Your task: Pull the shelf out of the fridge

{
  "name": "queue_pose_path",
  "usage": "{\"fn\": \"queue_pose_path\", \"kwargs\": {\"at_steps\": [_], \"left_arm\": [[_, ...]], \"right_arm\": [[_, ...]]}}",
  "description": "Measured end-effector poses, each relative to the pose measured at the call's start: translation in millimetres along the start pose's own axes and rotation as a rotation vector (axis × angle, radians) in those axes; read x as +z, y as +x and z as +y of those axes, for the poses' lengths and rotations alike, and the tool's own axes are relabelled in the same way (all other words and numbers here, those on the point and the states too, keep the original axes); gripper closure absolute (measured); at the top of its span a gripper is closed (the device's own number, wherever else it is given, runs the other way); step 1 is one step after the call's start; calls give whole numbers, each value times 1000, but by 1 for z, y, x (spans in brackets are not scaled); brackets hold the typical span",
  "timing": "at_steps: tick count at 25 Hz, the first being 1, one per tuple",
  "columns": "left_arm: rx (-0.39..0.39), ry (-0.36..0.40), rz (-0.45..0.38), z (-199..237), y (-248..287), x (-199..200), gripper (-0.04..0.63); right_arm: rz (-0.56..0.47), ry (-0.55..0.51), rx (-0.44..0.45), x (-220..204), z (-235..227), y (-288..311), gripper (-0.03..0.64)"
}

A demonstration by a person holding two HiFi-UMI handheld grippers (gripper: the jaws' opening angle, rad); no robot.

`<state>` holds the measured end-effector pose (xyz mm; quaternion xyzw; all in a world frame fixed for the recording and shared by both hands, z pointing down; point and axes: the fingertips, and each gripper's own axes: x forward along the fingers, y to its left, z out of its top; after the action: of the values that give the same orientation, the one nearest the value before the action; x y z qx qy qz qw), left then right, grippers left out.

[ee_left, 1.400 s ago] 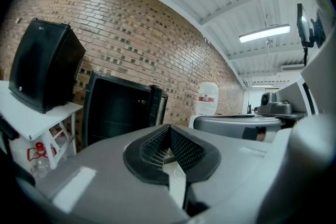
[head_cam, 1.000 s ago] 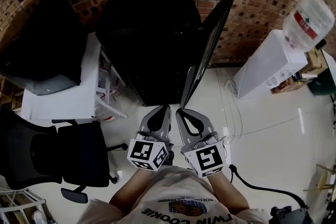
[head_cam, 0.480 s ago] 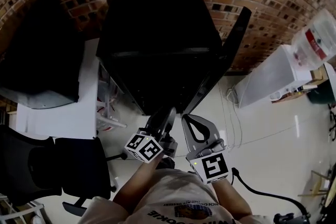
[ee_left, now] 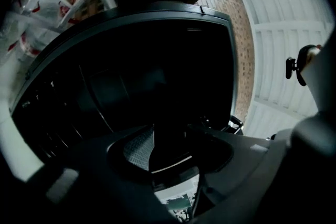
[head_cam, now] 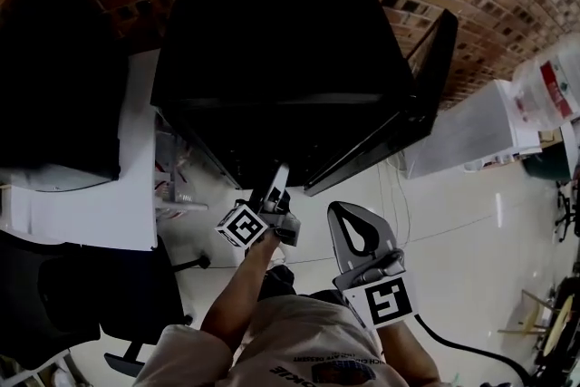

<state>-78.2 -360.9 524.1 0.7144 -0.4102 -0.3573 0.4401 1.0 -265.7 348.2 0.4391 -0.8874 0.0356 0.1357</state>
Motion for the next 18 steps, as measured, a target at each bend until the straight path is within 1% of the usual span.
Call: {"fn": "queue_pose_path", "kwargs": {"at_steps": [4,6,8,9,10,12,18], "left_arm": [[39,-118,-46,51,16,0,388],[88,-171,-70,76,22,-1,386],[134,-179,-75,96,26,-4,382],[134,-173,-77,102,30,-5,382],[117,-172,-82,106,35,-6,382],[98,-191,-97,115,44,-6,382],[136,-272,-127,150,54,-13,357]], "right_arm": [[30,-19,-16,-5,-10,3,612],[55,-17,-27,-12,-14,4,612],[84,-14,-34,-19,-17,4,612],[99,-13,-39,-22,-19,3,612],[113,-14,-45,-25,-21,2,612],[137,-20,-54,-29,-25,1,612],[183,-21,-75,-41,-33,1,612]]}}
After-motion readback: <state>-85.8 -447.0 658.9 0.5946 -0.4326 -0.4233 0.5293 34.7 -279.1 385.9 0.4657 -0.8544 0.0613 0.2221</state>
